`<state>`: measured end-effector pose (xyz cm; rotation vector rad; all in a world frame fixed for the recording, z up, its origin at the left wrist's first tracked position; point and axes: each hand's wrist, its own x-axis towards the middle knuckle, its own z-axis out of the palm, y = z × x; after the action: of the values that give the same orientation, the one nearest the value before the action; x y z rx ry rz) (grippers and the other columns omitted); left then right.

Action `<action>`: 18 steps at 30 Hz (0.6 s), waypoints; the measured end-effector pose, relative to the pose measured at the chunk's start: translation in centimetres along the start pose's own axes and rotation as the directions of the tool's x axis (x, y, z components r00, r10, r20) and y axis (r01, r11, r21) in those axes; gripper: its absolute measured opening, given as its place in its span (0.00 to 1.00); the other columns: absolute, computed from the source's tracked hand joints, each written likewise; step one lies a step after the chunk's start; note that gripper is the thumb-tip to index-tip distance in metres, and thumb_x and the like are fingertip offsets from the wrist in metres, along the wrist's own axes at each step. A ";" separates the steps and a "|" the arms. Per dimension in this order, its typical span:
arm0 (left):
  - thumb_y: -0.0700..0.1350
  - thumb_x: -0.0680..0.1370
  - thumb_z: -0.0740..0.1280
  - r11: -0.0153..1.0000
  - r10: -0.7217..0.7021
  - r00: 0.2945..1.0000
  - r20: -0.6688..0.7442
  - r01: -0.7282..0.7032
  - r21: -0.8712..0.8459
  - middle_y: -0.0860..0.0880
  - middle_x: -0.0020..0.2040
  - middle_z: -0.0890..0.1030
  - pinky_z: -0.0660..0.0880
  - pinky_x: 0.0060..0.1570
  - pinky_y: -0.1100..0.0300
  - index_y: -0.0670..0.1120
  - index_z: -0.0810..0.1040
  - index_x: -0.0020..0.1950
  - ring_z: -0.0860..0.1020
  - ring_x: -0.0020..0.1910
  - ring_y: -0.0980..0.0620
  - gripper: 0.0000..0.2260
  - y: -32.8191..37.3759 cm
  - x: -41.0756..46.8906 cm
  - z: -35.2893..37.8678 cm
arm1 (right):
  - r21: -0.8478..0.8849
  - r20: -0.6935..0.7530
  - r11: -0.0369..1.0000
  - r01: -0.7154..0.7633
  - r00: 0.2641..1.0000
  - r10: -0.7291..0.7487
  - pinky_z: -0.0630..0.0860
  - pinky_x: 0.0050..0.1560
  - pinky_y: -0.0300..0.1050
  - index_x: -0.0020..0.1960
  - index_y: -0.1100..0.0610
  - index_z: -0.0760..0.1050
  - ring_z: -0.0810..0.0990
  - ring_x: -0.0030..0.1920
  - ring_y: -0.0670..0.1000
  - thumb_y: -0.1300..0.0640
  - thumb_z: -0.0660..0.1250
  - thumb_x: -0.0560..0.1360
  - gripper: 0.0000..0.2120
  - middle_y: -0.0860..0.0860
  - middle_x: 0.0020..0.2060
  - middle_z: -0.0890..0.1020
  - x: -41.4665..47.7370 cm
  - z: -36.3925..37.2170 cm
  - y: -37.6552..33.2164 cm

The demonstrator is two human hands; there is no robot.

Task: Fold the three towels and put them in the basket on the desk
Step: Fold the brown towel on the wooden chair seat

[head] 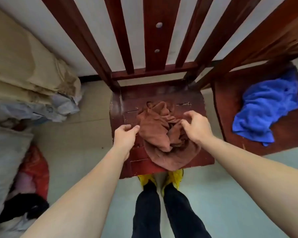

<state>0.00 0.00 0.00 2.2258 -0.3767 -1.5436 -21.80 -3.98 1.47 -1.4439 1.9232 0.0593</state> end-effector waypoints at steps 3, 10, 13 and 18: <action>0.47 0.70 0.76 0.995 -0.035 0.997 0.063 0.041 -0.087 0.47 0.59 0.79 0.75 0.61 0.48 0.45 0.73 0.65 0.79 0.56 0.48 0.25 -0.6 2.1 2.0 | 0.105 0.077 0.991 -0.086 0.994 0.078 0.72 0.62 0.48 0.68 0.55 0.73 0.77 0.62 0.58 0.53 0.71 0.74 0.23 0.55 0.60 0.80 1.8 2.4 0.0; 0.38 0.68 0.72 0.996 0.073 0.986 -0.148 -0.081 -0.042 0.52 0.39 0.80 0.73 0.42 0.61 0.45 0.78 0.46 0.78 0.37 0.52 0.09 -2.8 1.4 1.7 | 0.192 -0.214 0.956 -0.221 0.941 0.261 0.71 0.52 0.50 0.56 0.57 0.78 0.78 0.55 0.63 0.55 0.59 0.78 0.12 0.59 0.53 0.82 -0.7 2.1 3.4; 0.36 0.70 0.70 0.991 0.107 0.971 -0.214 -0.088 0.097 0.51 0.32 0.75 0.68 0.33 0.61 0.46 0.75 0.37 0.70 0.31 0.52 0.07 -3.9 -0.1 0.1 | 0.201 -0.199 0.912 -0.356 0.897 0.394 0.69 0.49 0.50 0.56 0.58 0.77 0.77 0.54 0.64 0.57 0.58 0.79 0.12 0.62 0.54 0.81 -3.0 1.7 5.7; 0.33 0.71 0.63 0.974 0.017 0.954 -0.300 0.052 0.221 0.51 0.32 0.77 0.65 0.33 0.61 0.47 0.74 0.31 0.74 0.37 0.47 0.12 -6.3 0.5 -1.1 | 0.023 -0.033 0.878 -0.479 0.877 0.479 0.72 0.54 0.51 0.59 0.54 0.75 0.77 0.58 0.63 0.57 0.60 0.77 0.12 0.61 0.57 0.80 -3.0 2.5 7.6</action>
<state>1.18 5.59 -3.01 2.5979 -0.4597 -1.1912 -26.66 2.39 -1.53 -0.9297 2.2676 0.2490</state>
